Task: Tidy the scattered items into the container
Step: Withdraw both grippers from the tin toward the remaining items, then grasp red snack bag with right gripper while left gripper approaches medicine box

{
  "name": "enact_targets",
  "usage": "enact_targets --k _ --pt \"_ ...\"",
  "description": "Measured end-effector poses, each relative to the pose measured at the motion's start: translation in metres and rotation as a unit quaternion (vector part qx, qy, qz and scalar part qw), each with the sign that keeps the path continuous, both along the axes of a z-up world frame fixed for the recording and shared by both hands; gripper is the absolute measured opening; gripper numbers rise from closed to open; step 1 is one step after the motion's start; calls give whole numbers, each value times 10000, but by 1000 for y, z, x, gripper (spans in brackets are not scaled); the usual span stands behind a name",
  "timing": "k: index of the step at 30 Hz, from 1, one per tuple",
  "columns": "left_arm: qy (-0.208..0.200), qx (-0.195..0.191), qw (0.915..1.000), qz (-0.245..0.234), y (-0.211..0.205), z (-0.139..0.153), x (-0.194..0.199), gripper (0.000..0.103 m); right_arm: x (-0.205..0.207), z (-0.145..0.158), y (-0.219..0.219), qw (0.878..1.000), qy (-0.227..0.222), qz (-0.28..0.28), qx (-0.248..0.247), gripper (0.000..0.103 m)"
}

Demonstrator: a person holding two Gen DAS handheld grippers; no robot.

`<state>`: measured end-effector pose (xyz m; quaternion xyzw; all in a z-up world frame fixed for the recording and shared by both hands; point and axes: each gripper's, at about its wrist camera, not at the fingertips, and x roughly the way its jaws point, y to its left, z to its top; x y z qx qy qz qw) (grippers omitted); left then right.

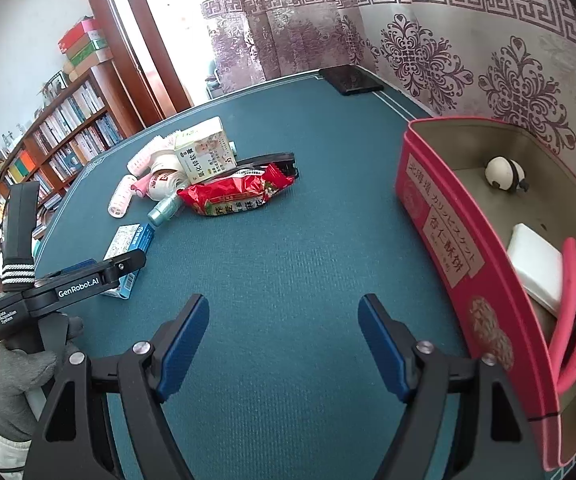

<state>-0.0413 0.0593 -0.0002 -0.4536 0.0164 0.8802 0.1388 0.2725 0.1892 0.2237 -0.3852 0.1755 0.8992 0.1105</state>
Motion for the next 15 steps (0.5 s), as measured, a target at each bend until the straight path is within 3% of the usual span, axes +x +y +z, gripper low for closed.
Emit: enact_targets --k 7,15 --pt "96 -487 9988 -30 13 -5 -5 103 -11 5 -1 9998 19 140 -107 80" --pt "111 -457 9989 -60 14 -6 -13 103 -51 15 -5 9985 70 532 -78 81"
